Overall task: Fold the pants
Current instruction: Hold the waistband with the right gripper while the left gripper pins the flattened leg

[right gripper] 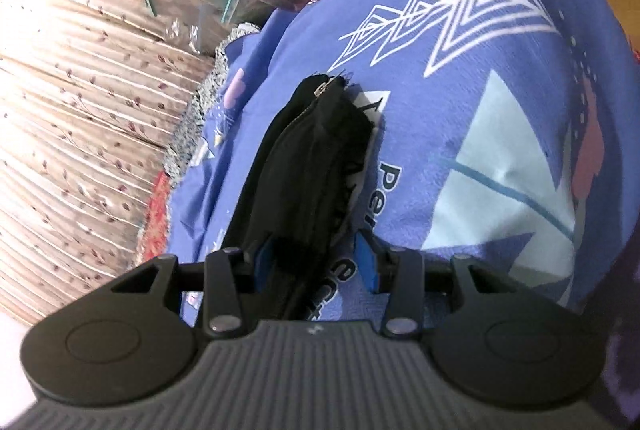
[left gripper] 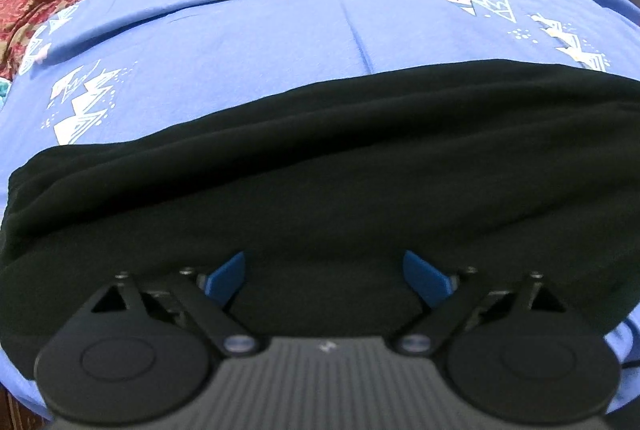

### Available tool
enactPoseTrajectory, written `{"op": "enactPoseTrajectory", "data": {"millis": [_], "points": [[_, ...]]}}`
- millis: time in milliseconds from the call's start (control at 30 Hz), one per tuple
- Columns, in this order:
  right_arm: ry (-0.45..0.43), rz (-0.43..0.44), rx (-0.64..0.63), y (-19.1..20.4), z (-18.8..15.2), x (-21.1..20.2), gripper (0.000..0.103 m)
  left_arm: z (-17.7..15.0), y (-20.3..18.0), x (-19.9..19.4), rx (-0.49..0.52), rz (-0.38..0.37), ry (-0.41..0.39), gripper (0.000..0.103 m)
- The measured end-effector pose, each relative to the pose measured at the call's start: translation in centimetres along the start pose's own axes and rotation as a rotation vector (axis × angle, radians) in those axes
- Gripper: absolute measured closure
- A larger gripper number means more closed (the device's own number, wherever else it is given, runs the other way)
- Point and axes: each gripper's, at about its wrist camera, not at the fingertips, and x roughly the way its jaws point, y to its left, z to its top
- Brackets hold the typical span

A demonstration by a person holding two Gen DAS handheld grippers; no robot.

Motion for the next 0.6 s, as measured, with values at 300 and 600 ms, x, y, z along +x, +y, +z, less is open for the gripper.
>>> {"op": "enactPoseTrajectory", "data": {"millis": [300,600], "points": [[-0.028,0.040,0.021,-0.39,-0.29,-0.38,0.056,-0.11,0.09,-0.08,-0.009,0.010,-0.005,0.005],[-0.047,0.030,-0.003,-0.18,-0.72,-0.66,0.056,-0.19,-0.22,0.21,-0.020,-0.002,-0.001,0.000]]}}
